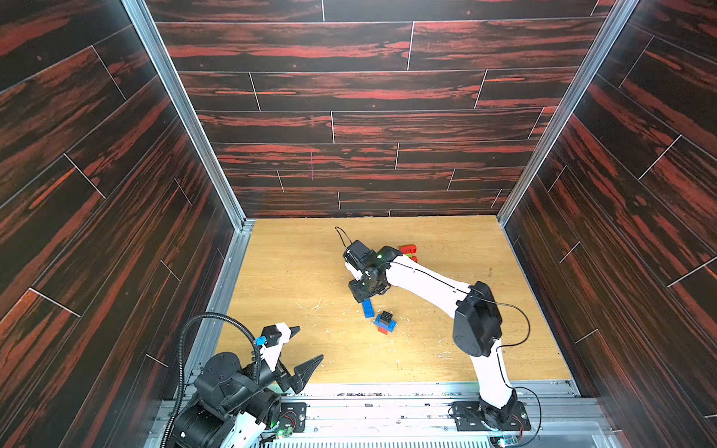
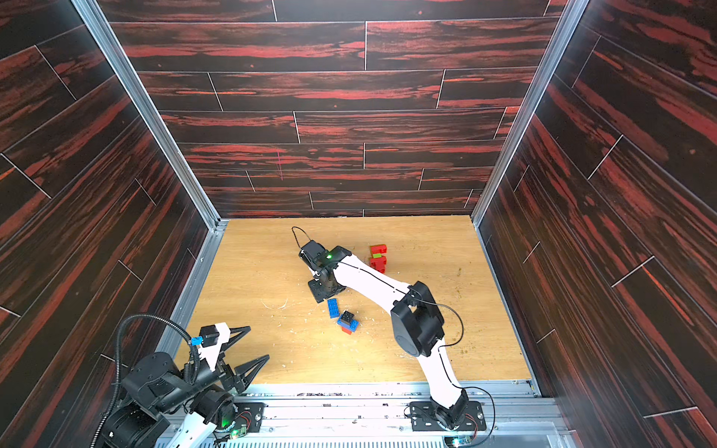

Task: Assemble the letter f with lego
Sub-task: Assemble the lego brick with the lego brick, then pick up the lego brick from the center of the board.

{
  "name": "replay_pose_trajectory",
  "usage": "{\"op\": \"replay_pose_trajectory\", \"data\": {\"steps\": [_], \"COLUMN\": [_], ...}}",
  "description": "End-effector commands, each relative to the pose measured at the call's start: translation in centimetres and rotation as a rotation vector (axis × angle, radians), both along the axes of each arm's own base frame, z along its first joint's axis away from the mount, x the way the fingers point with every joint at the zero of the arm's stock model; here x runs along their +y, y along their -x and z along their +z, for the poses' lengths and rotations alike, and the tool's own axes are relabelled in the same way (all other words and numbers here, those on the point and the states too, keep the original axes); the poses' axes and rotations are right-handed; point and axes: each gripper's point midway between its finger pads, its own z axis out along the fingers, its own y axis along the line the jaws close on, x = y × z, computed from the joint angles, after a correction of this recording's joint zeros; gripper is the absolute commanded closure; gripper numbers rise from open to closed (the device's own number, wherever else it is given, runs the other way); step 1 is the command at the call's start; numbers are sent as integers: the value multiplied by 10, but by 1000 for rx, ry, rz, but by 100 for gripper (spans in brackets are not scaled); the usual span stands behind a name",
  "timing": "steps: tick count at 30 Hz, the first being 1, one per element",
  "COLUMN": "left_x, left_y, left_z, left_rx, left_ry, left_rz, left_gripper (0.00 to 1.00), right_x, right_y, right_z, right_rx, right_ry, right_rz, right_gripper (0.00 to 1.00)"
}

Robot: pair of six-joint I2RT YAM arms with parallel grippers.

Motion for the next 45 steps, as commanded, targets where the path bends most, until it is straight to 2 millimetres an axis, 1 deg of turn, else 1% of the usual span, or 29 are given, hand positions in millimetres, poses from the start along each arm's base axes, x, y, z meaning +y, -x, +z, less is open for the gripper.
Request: {"op": "replay_pose_trajectory", "data": {"steps": [1,7,14,22,34,42,45], "left_x": [-1,-1,-1,-2,-2,-2,-2], "left_y": [3,3,5,5,6,6,6], "left_z": [-1,-1,-1,-1,0,-1,-1], "left_rx": [-11,-12,-13,-11,-14,-14,-12], "left_ry": [-10,-9,-8,-8,-7,-7,-8], "left_rz": [-16,-20,-24,-27,-32,-32,-33], "left_gripper": [0,0,0,0,0,0,0], "right_x": [-5,-2,-6,-13,-16,-17,-16], "right_y": [5,8,11,11,3,-4,-5], "right_z": [-17,-40,-54,-70,-80,-82,-82], "right_rx": [52,101,120,149,155,155,154], "right_ry": [56,63,92,80,78,93,98], "right_rz": [-60,-91,-101,-130,-148,-138,-130], "right_gripper": [46,46,44,44,44,44,46]}}
